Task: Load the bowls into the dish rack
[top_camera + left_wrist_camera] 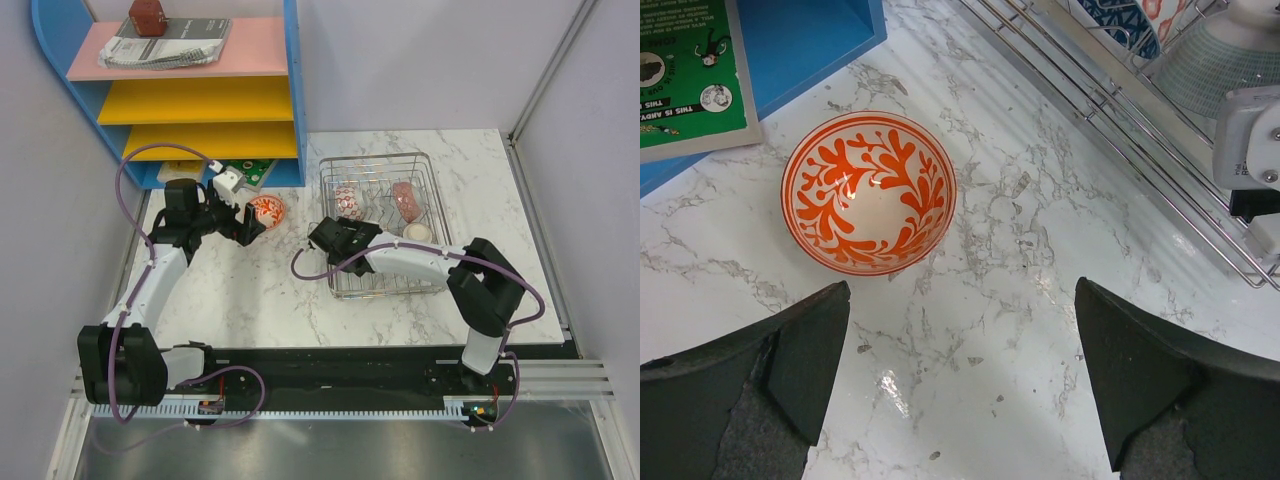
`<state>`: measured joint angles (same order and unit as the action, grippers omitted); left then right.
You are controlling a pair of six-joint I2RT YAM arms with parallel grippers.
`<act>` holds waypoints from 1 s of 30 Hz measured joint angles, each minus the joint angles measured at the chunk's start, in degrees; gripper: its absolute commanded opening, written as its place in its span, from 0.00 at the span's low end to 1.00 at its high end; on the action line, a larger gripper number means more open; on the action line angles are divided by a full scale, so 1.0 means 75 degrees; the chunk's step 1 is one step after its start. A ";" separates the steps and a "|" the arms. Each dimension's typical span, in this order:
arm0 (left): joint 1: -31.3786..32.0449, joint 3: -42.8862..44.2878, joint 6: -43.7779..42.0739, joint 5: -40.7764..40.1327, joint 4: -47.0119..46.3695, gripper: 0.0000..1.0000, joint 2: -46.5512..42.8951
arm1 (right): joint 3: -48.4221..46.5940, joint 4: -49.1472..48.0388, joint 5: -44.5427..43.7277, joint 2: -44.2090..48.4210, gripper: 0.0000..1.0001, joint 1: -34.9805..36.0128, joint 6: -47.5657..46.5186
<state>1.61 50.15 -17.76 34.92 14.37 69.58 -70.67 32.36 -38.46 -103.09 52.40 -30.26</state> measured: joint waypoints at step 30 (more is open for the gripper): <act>-0.0087 -0.0114 0.0003 0.0015 -0.0154 1.00 -0.0050 | -0.0423 0.1035 0.1463 -0.0221 0.98 -0.0017 0.0347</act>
<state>0.95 49.30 -17.74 35.03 13.21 69.21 -73.84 40.12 -27.49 -104.75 52.27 -27.66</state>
